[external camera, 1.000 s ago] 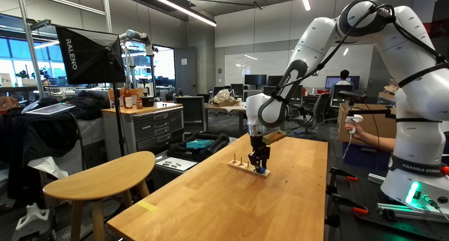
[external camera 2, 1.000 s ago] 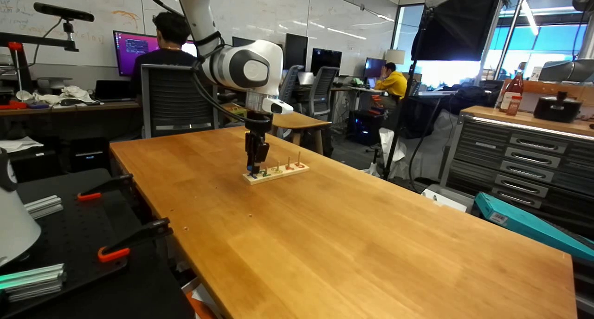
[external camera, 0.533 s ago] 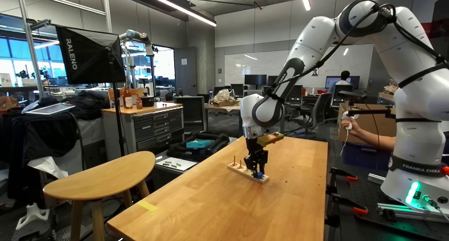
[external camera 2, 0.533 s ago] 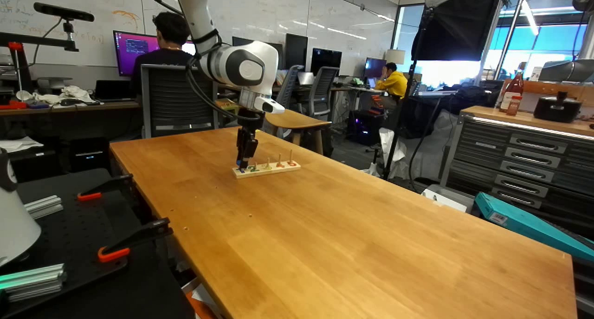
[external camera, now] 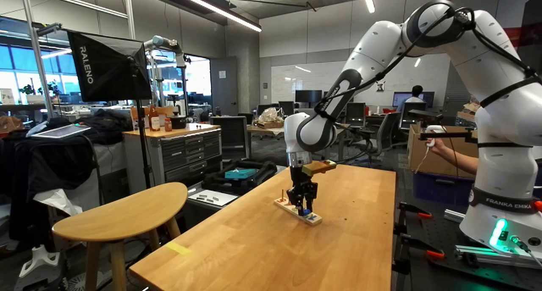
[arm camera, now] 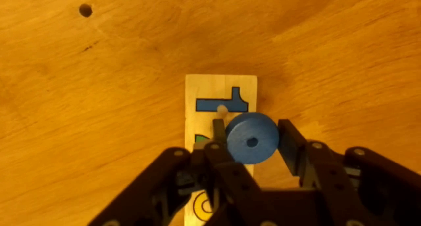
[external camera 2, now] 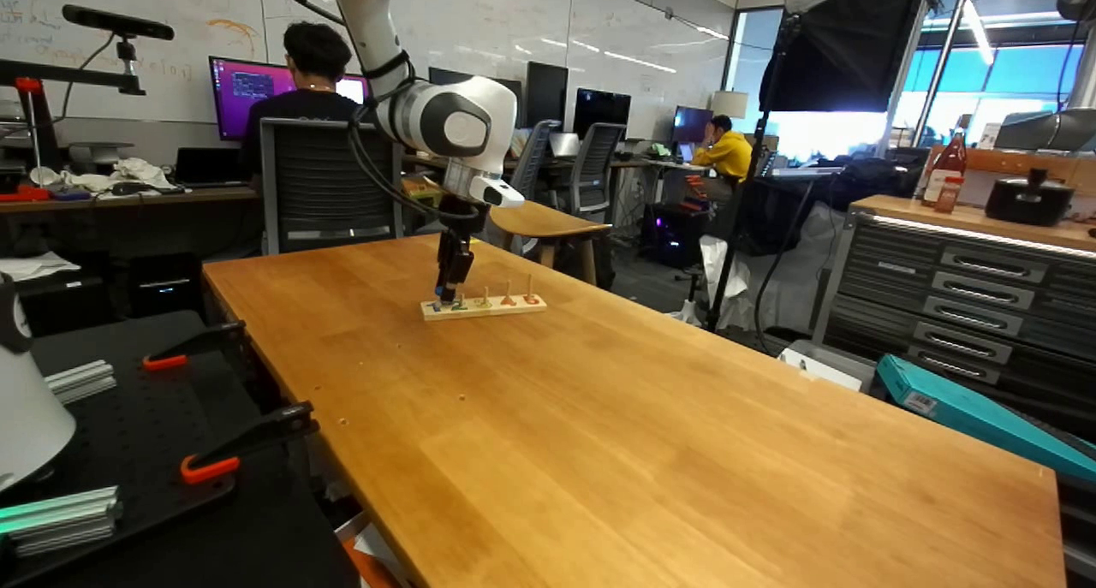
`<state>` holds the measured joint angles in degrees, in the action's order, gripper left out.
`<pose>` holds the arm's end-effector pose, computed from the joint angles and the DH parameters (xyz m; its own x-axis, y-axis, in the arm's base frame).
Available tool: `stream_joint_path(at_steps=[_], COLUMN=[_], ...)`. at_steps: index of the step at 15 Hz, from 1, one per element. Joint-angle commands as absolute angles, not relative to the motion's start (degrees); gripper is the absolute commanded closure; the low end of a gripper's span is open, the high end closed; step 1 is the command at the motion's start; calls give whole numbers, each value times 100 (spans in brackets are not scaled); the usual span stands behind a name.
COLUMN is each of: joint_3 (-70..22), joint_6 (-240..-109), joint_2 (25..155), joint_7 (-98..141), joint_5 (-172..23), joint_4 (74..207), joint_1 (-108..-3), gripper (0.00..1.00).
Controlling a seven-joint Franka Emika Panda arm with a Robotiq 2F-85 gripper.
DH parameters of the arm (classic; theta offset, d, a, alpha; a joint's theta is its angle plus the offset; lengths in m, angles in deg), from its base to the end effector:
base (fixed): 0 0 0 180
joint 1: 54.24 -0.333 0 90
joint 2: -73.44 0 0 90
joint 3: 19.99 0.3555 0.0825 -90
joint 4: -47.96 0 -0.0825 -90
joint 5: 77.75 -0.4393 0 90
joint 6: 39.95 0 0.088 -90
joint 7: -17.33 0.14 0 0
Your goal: Put the blue ring on the table
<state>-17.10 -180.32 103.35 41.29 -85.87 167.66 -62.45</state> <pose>0.5947 0.1213 0.1111 0.9241 -0.3307 -0.1914 -0.3406 -0.9400 -0.0204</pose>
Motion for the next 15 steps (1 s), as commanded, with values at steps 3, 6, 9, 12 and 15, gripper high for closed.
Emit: stream_joint_path(at_steps=[3,6,9,12,15], joint_3=[-2013,-2426,-2808,-2999,-3018], joint_6=[-17970,-17984,-18140,-18382,-18635], joint_2=[10071,10102,10262,10456,10703], joint_7=[4090,4118,4148,4121,4130], joint_5=[-8555,-8308,-8036,-7870,-7897], joint_4=[16588,16385,16289,16287,16337], joint_1=[-6138,-5978,-5780,-5574,-5474], gripper=[80,80,80,79,79])
